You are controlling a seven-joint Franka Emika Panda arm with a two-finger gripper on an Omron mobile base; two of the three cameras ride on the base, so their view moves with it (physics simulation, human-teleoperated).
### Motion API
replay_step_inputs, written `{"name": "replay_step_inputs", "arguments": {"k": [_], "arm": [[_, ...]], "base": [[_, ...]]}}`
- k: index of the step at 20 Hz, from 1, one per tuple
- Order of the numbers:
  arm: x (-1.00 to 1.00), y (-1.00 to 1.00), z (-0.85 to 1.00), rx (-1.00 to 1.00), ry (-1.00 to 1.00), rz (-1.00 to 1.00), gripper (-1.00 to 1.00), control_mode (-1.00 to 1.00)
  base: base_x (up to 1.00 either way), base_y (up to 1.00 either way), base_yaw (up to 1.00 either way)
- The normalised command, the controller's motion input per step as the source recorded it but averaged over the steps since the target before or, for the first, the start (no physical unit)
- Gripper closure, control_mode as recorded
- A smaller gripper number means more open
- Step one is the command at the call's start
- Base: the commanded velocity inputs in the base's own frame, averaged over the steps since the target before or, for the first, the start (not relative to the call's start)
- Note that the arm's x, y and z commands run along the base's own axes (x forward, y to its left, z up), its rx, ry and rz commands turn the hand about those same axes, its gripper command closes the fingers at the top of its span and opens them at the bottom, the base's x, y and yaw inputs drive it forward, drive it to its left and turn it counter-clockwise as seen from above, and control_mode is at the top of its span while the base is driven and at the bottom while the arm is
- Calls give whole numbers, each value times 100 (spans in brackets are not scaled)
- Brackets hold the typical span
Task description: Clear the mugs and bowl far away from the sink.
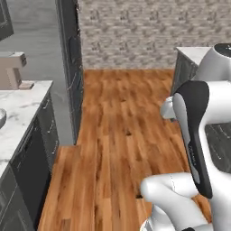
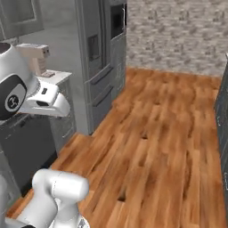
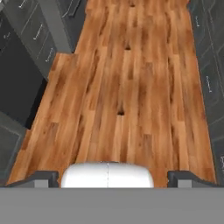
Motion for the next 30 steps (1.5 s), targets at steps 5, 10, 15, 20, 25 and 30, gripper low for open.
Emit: {"name": "replay_step_inputs", "arguments": {"k": [5, 10, 15, 20, 25, 30], "arm": [[0, 0, 0, 0, 0, 0, -100, 100], [0, 0, 0, 0, 0, 0, -100, 100], [0, 0, 0, 0, 0, 0, -100, 100], [0, 0, 0, 0, 0, 0, -100, 100], [0, 0, 0, 0, 0, 0, -100, 100], [0, 0, 0, 0, 0, 0, -100, 100]], "base": [[0, 0, 100], [2, -4, 98], [14, -36, 85], [27, -97, 49], [66, -100, 23], [82, -93, 10]]}}
